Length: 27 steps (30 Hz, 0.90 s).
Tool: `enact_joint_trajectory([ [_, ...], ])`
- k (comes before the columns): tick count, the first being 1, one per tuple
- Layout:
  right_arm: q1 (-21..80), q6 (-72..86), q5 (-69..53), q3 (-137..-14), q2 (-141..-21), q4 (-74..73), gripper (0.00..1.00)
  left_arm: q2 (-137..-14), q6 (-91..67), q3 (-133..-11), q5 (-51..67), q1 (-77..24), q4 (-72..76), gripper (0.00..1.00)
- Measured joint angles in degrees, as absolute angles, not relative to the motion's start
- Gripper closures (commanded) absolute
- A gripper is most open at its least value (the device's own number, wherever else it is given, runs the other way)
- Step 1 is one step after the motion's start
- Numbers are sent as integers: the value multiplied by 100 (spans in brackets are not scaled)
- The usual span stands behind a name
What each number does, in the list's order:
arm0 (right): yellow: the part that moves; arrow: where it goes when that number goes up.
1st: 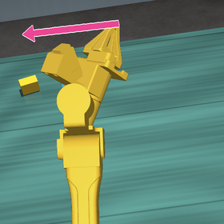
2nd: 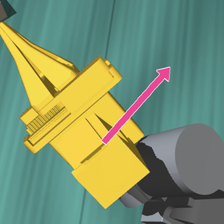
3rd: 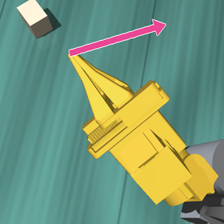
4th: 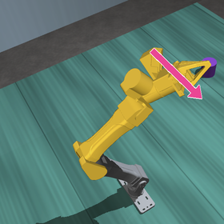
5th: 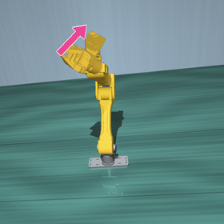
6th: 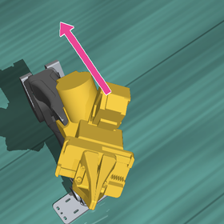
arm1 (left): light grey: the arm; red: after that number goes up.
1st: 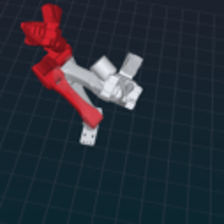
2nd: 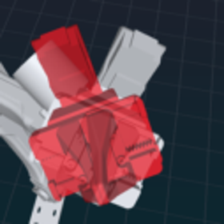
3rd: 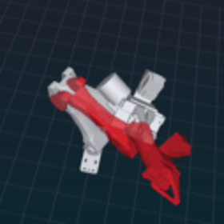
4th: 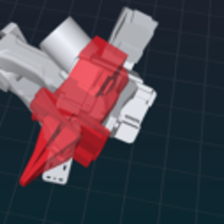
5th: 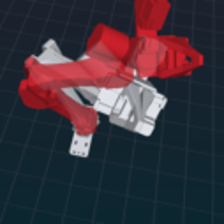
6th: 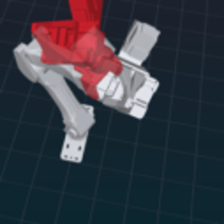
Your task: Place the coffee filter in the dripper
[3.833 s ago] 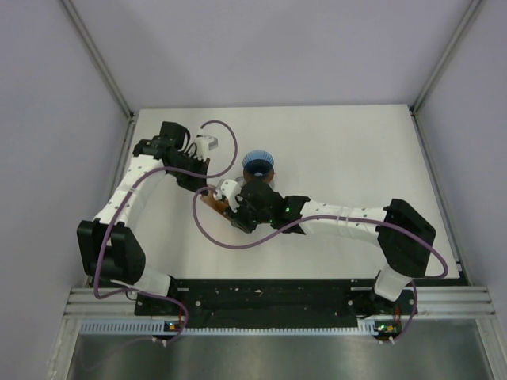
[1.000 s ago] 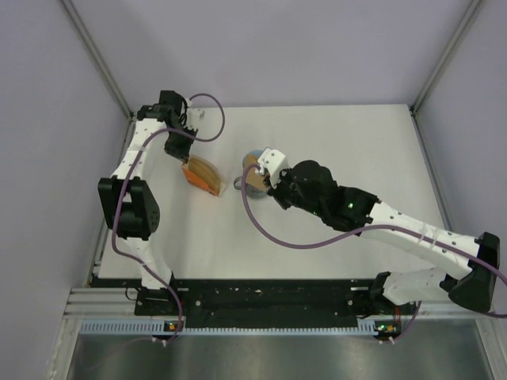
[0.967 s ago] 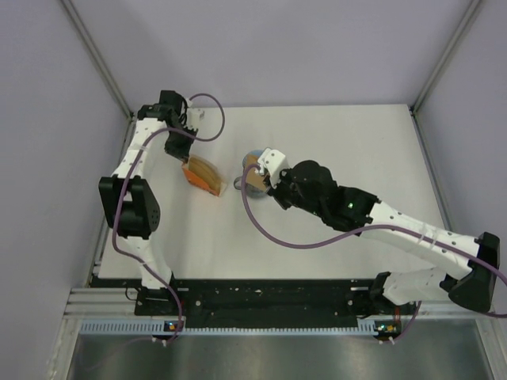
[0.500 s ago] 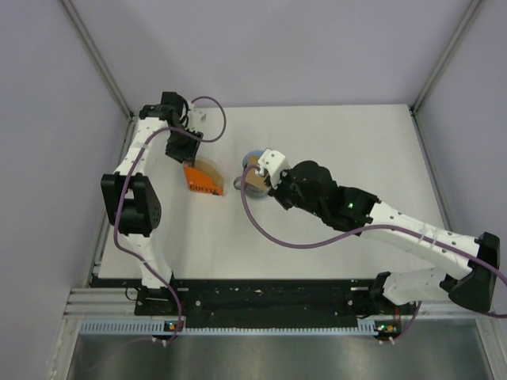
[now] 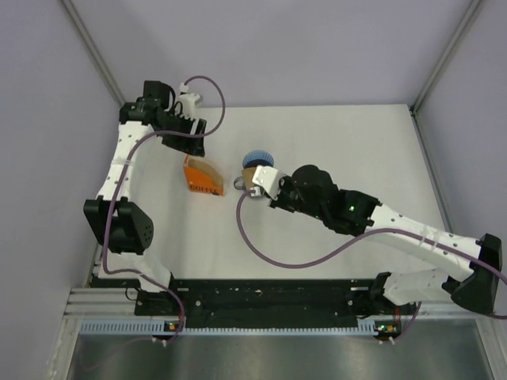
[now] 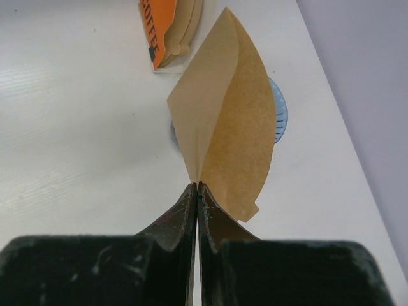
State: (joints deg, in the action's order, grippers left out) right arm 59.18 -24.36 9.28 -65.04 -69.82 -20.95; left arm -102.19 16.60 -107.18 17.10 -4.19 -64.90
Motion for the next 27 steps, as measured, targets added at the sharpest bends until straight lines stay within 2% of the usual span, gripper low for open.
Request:
enact_joint_trajectory([
  [6, 6139, -3422, 886, -6458, -6938, -2106, 100, -9443, 1603, -10744, 3214, -489, -6545, 20],
  [10, 6265, -3813, 764, -6458, -6943, -2106, 100, -9120, 1599, -10781, 3616, -1015, -6687, 17],
  [18, 6466, -4230, 515, -6571, -7220, -2215, 100, -8960, 1570, -10779, 3708, -2191, -6825, 17],
  [27, 6514, -4372, 440, -6657, -7336, -2246, 100, -8897, 1728, -10263, 3216, -2827, -6960, 31],
])
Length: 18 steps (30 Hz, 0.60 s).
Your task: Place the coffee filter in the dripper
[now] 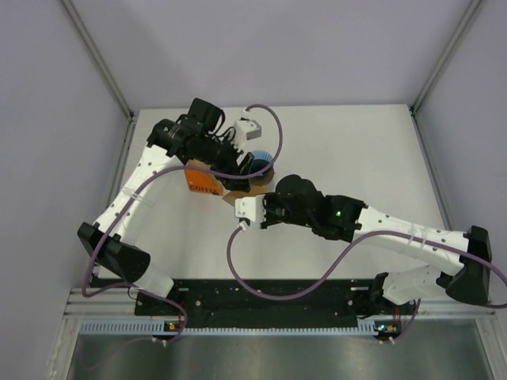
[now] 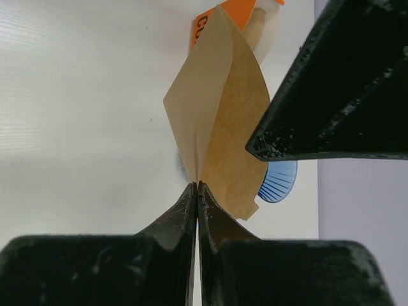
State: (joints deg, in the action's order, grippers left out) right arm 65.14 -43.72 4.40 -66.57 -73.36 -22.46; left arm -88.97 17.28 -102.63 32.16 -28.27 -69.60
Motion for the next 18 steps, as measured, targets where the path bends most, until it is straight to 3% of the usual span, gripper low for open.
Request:
enact_joint_trajectory([
  [7, 6514, -4399, 440, -6657, -7341, -2237, 100, -8899, 1872, -9931, 2792, -2906, -7019, 63],
  [13, 6514, -4434, 482, -6643, -7341, -2143, 100, -8901, 1909, -9876, 2663, -2926, -7035, 100],
  [18, 6514, -4440, 615, -6637, -7341, -1911, 100, -8914, 1920, -9876, 2641, -2928, -7085, 100],
])
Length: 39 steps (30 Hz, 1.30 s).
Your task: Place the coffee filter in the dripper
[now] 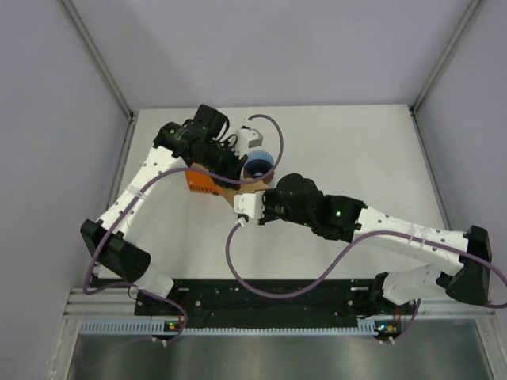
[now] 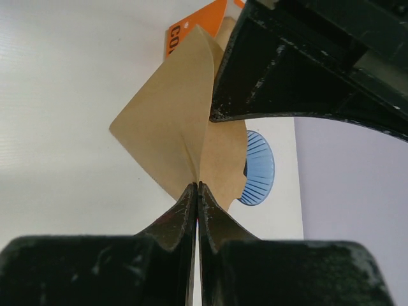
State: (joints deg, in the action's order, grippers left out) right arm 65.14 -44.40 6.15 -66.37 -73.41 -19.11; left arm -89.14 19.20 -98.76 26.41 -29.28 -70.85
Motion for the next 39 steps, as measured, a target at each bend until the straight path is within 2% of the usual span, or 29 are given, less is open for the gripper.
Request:
enact_joint_trajectory([
  [1, 6514, -4436, 659, -6632, -7341, -1855, 94, -8919, 1900, -9876, 2582, -2928, -7085, 100],
  [5, 6514, -4270, 943, -6479, -7341, -1492, 44, -8921, 1673, -9878, 2069, -2928, -6997, 100],
  [7, 6514, -4125, 1096, -6377, -7341, -1326, 30, -8921, 1549, -9878, 1697, -2926, -6886, 100],
  [10, 6512, -3760, 1323, -6272, -7338, -1007, 19, -8882, 1358, -9880, 1041, -2926, -6604, 100],
  [16, 6230, -2217, 1415, -6316, -7336, -600, 11, -8676, 1081, -10092, -75, -2926, -6071, 100],
  [17, 6110, -1835, 1389, -6370, -7338, -596, 1, -8667, 1039, -10206, -233, -2926, -5996, 100],
  [28, 4661, 2449, 696, -7054, -7557, -364, 3, -8600, 755, -10427, -1347, -2926, -5485, 100],
  [36, 4556, 4235, 215, -7111, -8473, 346, 4, -8600, 711, -10394, -1396, -2932, -5349, 100],
  [39, 4556, 4639, 148, -7126, -8774, 530, 9, -8597, 716, -10294, -1372, -2954, -5328, 100],
])
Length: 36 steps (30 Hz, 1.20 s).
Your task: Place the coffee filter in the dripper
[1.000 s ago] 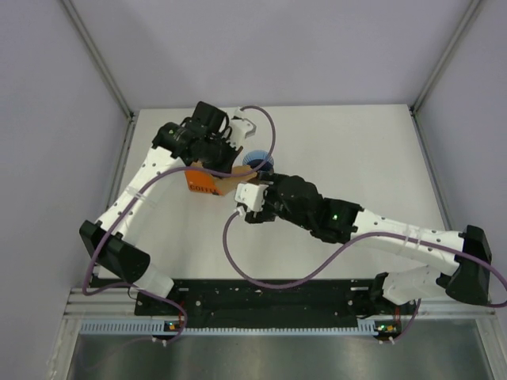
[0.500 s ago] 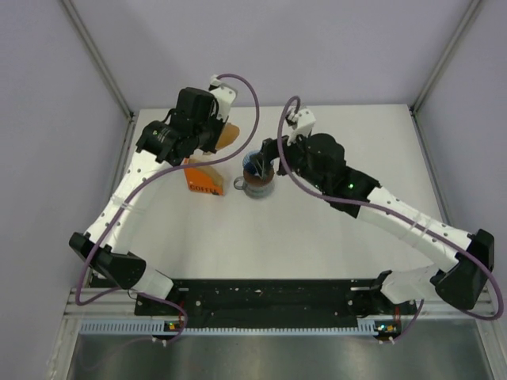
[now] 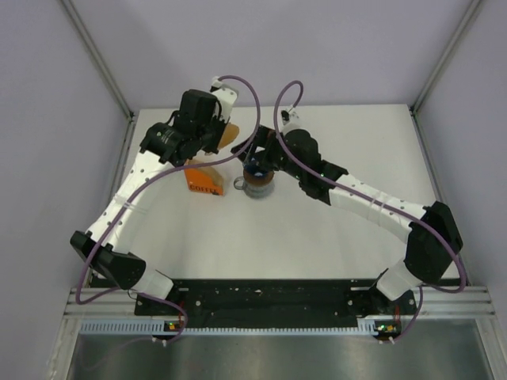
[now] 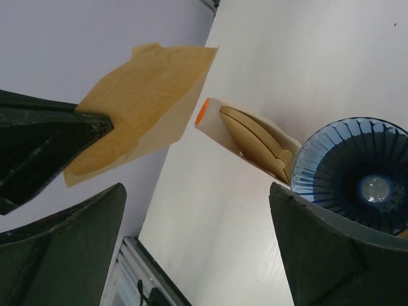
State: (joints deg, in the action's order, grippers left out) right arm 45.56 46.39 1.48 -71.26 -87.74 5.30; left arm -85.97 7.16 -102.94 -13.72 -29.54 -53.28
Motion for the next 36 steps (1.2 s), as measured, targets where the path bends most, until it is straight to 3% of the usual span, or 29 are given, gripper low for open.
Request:
enact_joint_trajectory([
  [15, 4545, 5288, 248, -7052, -8836, 1382, 9, -8558, 851, -9929, -1463, -3173, -5247, 100],
  [21, 4508, 5531, 244, -7109, -9137, 1389, 16, -8558, 895, -9929, -1470, -3260, -5242, 100],
  [29, 4508, 5671, 12, -7203, -9553, 1411, 46, -8558, 895, -9929, -1492, -3273, -5240, 100],
  [34, 4504, 5752, -154, -7214, -9653, 1505, 88, -8558, 893, -9929, -1546, -3277, -5231, 100],
  [36, 4493, 5754, -189, -7212, -9660, 1525, 100, -8558, 871, -9931, -1575, -3277, -5229, 100],
])
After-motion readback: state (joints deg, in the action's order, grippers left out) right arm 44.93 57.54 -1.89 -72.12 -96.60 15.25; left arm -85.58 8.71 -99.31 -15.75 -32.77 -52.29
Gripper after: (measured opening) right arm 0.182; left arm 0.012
